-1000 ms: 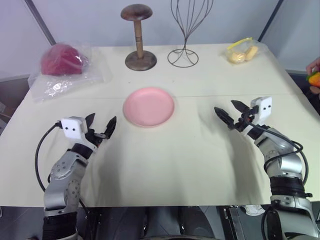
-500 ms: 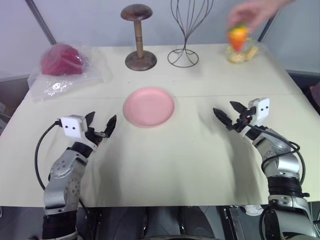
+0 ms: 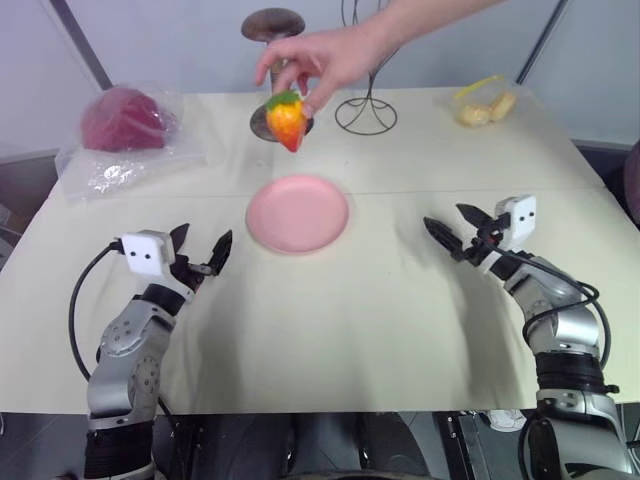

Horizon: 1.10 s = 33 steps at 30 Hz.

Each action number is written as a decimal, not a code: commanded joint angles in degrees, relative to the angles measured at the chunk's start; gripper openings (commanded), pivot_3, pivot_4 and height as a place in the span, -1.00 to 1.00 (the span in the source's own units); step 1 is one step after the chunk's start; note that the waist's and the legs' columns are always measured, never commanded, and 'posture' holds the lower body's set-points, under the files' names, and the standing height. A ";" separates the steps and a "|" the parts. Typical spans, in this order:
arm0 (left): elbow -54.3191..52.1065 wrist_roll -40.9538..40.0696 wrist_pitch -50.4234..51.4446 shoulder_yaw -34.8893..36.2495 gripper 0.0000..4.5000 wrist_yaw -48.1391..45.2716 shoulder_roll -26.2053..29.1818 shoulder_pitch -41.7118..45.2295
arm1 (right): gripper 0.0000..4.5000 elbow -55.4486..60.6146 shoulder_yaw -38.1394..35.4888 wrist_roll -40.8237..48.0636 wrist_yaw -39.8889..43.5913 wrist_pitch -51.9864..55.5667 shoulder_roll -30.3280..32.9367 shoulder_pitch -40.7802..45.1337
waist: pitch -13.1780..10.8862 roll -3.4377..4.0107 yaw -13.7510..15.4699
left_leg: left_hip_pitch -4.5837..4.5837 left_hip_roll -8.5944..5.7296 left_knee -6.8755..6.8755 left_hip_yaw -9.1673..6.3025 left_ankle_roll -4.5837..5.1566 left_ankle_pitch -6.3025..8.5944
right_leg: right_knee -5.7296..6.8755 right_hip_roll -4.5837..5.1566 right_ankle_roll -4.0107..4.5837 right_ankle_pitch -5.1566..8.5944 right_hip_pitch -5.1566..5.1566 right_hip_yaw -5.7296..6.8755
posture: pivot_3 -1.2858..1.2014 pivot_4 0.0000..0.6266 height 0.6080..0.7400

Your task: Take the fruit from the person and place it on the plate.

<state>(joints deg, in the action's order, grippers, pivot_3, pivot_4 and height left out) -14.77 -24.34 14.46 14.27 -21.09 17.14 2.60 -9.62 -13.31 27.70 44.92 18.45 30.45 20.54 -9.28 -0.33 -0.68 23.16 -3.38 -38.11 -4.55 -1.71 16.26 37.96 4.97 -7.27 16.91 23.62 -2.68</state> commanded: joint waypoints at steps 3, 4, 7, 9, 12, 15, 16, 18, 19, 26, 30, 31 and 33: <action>-1.84 -0.87 0.49 -0.06 1.00 -1.74 1.92 0.72 | 0.98 13.69 1.54 7.79 6.66 11.60 5.41 -1.19 | 0.02 -0.04 0.02 | -0.03 0.00 0.00 -0.04 0.19 0.11 | -0.04 0.00 0.00 0.00 -0.08 0.03 | 0.03 -0.52 1.00; -2.37 -1.60 1.37 -0.11 1.00 -2.43 2.60 1.21 | 0.98 15.09 1.74 8.15 6.74 12.71 5.92 -1.17 | 0.02 -0.04 0.04 | -0.04 0.00 0.00 -0.09 0.20 0.12 | -0.07 0.00 0.00 0.00 -0.11 0.08 | 0.03 -0.52 1.00; -4.54 -4.52 4.95 0.13 1.00 -4.65 5.34 3.71 | 0.98 17.91 1.93 8.39 6.05 14.32 6.34 -0.22 | 0.01 -0.06 0.12 | -0.03 0.00 0.00 -0.10 0.21 0.12 | -0.07 0.00 0.00 0.00 -0.11 0.09 | 0.03 -0.52 1.00; -6.27 -6.94 7.77 0.33 1.00 -5.40 6.97 6.05 | 0.98 18.78 2.17 8.20 5.87 14.66 6.36 0.31 | 0.01 -0.07 0.14 | -0.01 -0.01 -0.02 -0.11 0.21 0.12 | -0.07 0.02 0.00 0.00 -0.11 0.11 | 0.03 -0.52 1.00; -8.37 -10.31 11.83 0.29 1.00 -4.56 8.06 11.03 | 0.98 19.75 2.42 8.26 5.62 15.26 6.19 1.06 | 0.01 -0.07 0.14 | -0.01 -0.03 -0.02 -0.11 0.18 0.10 | -0.07 0.04 0.00 0.00 -0.11 0.12 | 0.03 -0.52 1.00; -9.02 -11.14 14.02 -0.78 1.00 -2.75 7.59 16.13 | 0.98 20.17 2.64 7.87 4.99 14.88 5.65 1.95 | 0.01 -0.07 0.04 | -0.02 -0.02 -0.02 -0.11 0.12 0.07 | -0.07 0.03 0.00 0.00 -0.10 0.13 | 0.03 -0.52 1.00; -8.93 -10.77 14.50 -1.49 1.00 -2.16 7.31 17.57 | 0.98 20.22 2.72 7.69 4.72 14.68 5.50 2.19 | 0.01 -0.07 0.04 | -0.02 -0.02 -0.02 -0.11 0.09 0.05 | -0.07 0.02 0.00 0.00 -0.11 0.13 | 0.03 -0.52 1.00; -8.19 -9.64 15.40 -2.85 1.00 -0.72 6.74 20.00 | 0.98 20.36 2.80 7.47 4.17 14.29 5.21 2.36 | 0.01 -0.07 0.04 | -0.02 -0.02 -0.02 -0.11 0.09 0.05 | -0.07 0.02 0.00 0.00 -0.11 0.13 | 0.03 -0.52 1.00; -7.73 -8.88 15.58 -3.37 1.00 -0.16 6.68 20.66 | 0.98 20.57 2.84 7.45 3.97 14.23 5.13 2.31 | 0.01 -0.07 0.04 | -0.02 -0.03 -0.02 -0.11 0.06 0.04 | -0.07 0.02 0.00 0.00 -0.11 0.13 | 0.03 -0.52 1.00; -2.71 -6.05 13.39 -5.88 1.00 0.45 4.15 24.59 | 0.98 24.27 1.96 11.25 3.07 17.66 4.85 1.36 | 0.00 -0.09 0.03 | -0.01 -0.02 -0.01 -0.12 -0.02 -0.01 | -0.06 -0.01 0.00 0.00 -0.09 0.13 | 0.03 -0.52 1.00; 1.77 -3.68 11.00 -7.55 1.00 0.03 2.51 27.92 | 0.98 24.31 2.09 10.29 2.35 17.17 5.08 0.90 | -0.01 -0.10 0.27 | -0.01 -0.07 -0.04 -0.12 0.00 0.00 | -0.07 0.04 0.00 0.00 -0.11 0.12 | 0.03 -0.52 1.00; 2.60 -3.29 10.66 -7.92 1.00 -0.31 2.07 28.53 | 0.98 24.45 2.04 10.26 2.13 17.14 5.04 0.74 | -0.01 -0.11 0.24 | 0.00 -0.07 -0.04 -0.14 -0.01 -0.01 | -0.07 0.03 0.00 0.00 -0.12 0.15 | 0.03 -0.52 1.00; 3.37 -3.02 10.43 -8.30 1.00 -0.95 1.48 29.02 | 0.98 24.69 1.99 10.29 1.79 17.11 4.98 0.47 | -0.01 -0.11 0.09 | 0.00 -0.08 -0.05 -0.13 -0.01 -0.01 | -0.07 0.03 0.00 0.00 -0.12 0.14 | 0.03 -0.52 1.00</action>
<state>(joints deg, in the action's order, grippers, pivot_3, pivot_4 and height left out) -10.99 -27.80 26.32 6.12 -21.40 18.80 30.59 13.14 -9.92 37.31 46.95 36.30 35.17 20.96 -9.30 -0.44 -0.60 23.16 -3.46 -38.15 -4.68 -1.72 16.25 37.89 5.00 -7.28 16.91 23.51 -2.54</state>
